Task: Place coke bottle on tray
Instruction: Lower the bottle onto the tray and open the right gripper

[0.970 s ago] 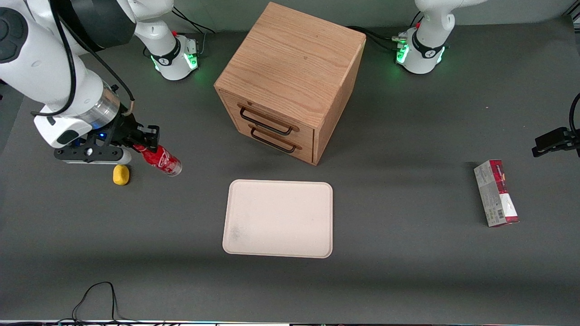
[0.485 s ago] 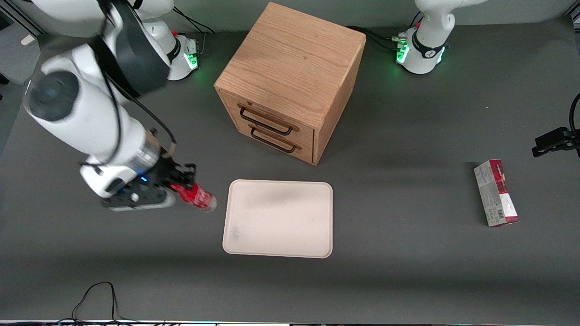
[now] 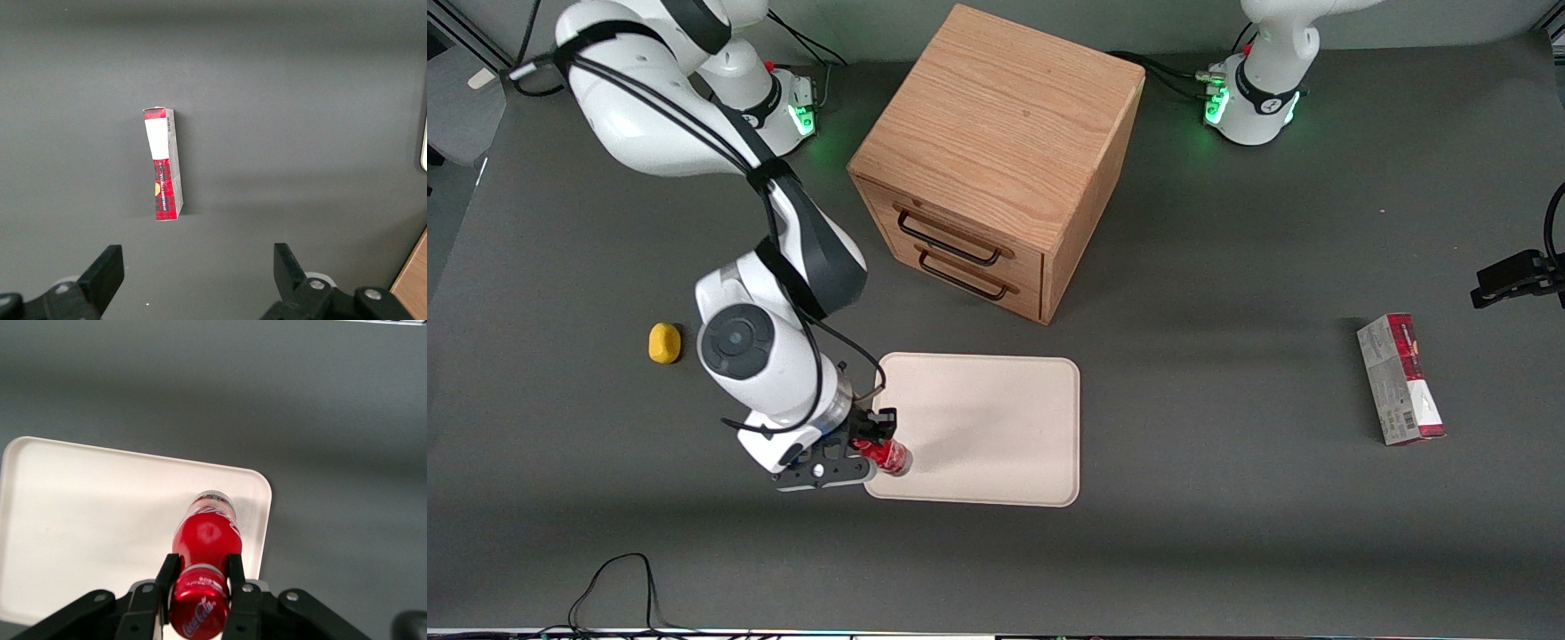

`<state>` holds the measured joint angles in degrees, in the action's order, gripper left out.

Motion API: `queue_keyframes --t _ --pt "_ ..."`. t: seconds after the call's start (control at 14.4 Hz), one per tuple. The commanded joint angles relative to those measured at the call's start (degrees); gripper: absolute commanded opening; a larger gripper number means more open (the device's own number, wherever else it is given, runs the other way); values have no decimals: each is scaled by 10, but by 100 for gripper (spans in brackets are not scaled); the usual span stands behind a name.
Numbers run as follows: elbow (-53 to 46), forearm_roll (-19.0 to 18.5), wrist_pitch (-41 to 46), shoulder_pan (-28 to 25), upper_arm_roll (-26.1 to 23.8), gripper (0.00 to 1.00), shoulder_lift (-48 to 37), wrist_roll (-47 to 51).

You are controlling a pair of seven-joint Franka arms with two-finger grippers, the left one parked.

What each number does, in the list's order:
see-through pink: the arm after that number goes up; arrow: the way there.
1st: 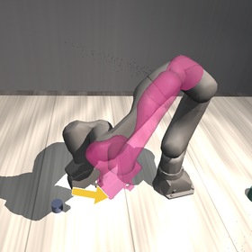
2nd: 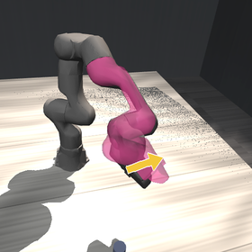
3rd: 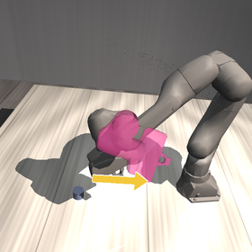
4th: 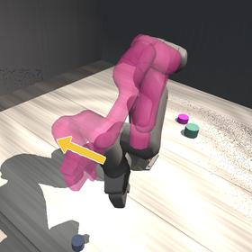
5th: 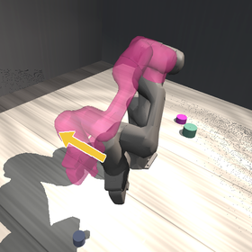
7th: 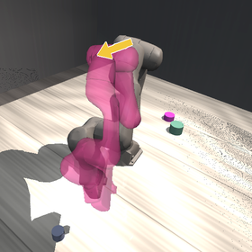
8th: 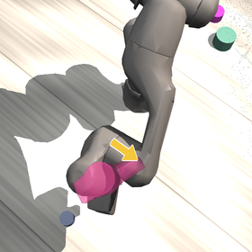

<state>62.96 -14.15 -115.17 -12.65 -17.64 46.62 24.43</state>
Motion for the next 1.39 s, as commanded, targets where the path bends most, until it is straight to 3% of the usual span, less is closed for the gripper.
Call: queue_keyframes --t 0.0,0.35,0.42,0.49,0.9,1.11,1.25,1.32 --pt "2 -30 -27 -4 -6 0 10 13" --pt "13 -32 -50 -2 -1 0 24 6" --pt "15 -32 -54 -2 0 34 24 10" --pt "21 -33 -60 -3 0 99 23 11" --pt "23 -40 -60 -3 2 100 10 17" --pt "30 -33 -15 -3 23 100 -24 2" --pt "79 -3 43 -3 49 100 -85 -45" --pt "108 36 57 -4 76 100 -124 -87"
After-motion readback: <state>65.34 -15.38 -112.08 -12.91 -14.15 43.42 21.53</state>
